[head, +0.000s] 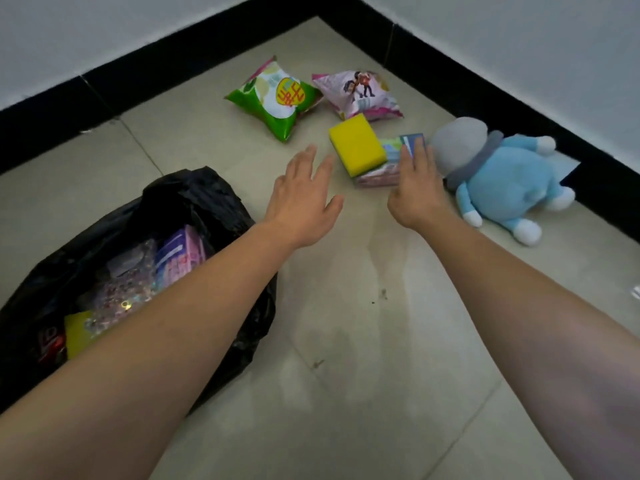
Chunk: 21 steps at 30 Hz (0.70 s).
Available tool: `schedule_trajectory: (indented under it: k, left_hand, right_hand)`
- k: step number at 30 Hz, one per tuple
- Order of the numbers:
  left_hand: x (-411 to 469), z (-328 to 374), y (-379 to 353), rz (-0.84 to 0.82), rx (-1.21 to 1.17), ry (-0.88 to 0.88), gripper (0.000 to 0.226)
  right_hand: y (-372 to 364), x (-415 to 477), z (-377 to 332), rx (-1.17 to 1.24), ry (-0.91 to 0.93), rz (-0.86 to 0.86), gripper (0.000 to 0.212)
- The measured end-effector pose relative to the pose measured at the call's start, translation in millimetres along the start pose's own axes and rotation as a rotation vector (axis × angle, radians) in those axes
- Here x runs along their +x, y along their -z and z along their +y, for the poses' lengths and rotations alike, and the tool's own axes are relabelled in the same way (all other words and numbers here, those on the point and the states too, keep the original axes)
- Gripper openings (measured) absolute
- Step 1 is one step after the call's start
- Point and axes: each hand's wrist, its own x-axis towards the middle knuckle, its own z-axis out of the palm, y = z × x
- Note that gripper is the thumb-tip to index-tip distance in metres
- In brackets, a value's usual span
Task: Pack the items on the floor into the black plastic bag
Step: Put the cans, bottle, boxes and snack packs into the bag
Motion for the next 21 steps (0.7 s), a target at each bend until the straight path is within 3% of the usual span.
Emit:
schedule_trajectory:
  k: [6,15,21]
  left_hand:
    - [32,9,-25,-0.061,-0.290,0.182,0.072]
    - [51,-2,-32,-0.013,-0.446,0.330,0.069]
    - [36,3,-49,-0.153,-0.637,0.397,0.069]
  right_hand:
    - [-17,33,6,-0.168,0.088,-0.134,0.085]
    - [-20,-52,-8,-0.166,0.214,0.161,0.062]
    - [-38,-63,3,0.122,0.207,-0.091,0.090]
